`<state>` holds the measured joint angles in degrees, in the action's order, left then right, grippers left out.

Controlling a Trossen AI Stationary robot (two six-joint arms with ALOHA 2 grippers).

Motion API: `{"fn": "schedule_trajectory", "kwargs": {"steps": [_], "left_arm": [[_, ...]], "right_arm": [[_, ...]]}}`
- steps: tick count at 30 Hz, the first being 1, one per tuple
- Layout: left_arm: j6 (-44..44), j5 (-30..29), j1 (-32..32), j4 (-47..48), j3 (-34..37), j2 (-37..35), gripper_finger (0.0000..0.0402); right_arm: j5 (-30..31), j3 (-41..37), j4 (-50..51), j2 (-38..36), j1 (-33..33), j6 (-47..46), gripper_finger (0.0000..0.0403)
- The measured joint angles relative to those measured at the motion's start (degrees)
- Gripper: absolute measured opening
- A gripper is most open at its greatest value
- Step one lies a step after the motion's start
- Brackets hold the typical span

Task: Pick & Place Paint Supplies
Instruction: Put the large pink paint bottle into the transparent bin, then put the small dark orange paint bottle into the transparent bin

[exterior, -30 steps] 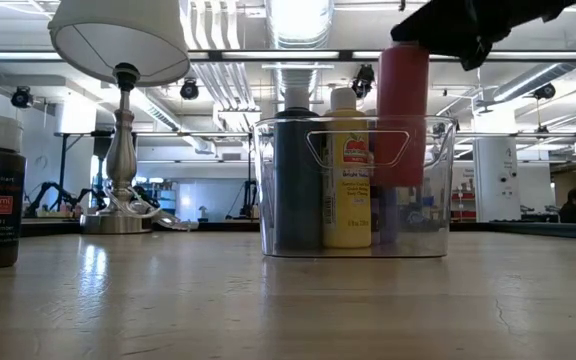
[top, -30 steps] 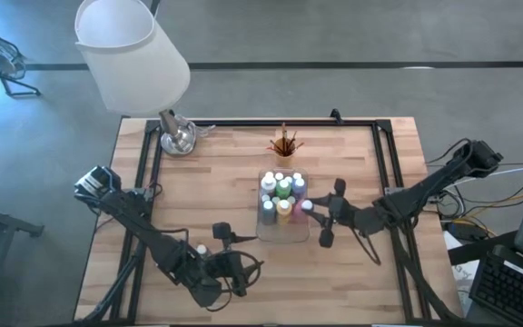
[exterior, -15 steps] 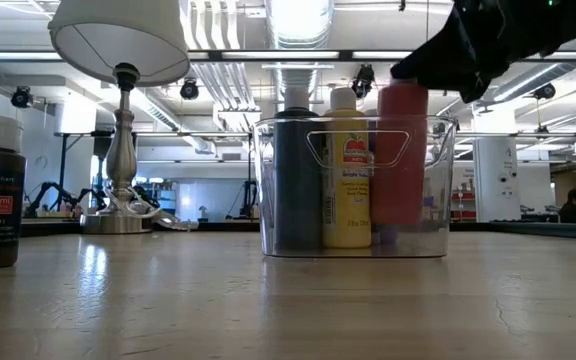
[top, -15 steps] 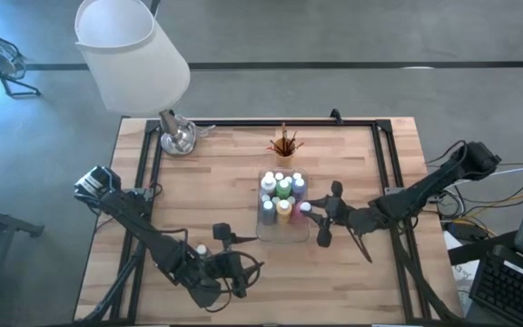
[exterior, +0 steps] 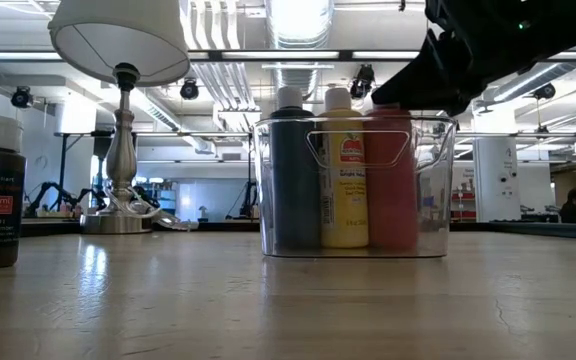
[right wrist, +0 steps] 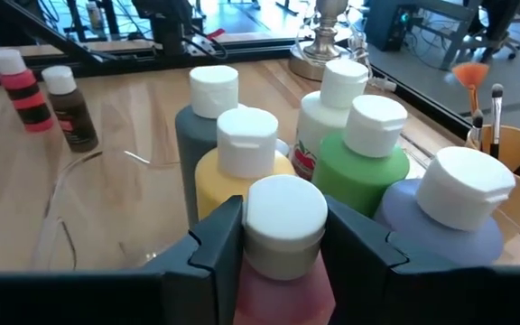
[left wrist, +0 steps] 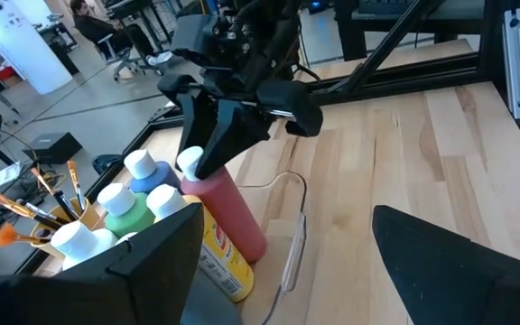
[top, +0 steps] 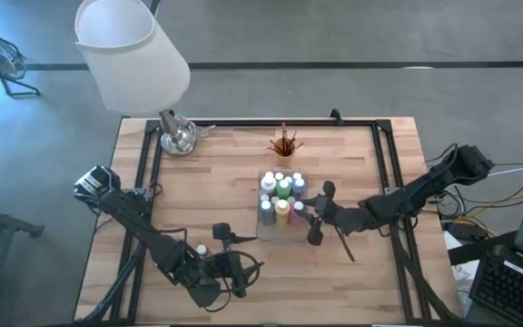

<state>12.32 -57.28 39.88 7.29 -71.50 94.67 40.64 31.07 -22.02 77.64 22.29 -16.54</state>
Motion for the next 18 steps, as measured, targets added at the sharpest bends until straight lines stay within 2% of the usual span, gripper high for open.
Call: {"fn": "schedule_trajectory", "kwargs": {"steps": [11, 18], "left_arm": [[2.1, 0.0, 0.0, -0.1, 0.0, 0.0, 0.0326], [1.7, 0.0, 0.0, -1.0, 0.0, -0.1, 0.0323]], "right_arm": [[-0.2, 0.3, 0.4, -1.5, 0.0, 1.7, 0.0181], [-0.5, 0.3, 0.5, -6.5, 0.1, 4.4, 0.0205]]}}
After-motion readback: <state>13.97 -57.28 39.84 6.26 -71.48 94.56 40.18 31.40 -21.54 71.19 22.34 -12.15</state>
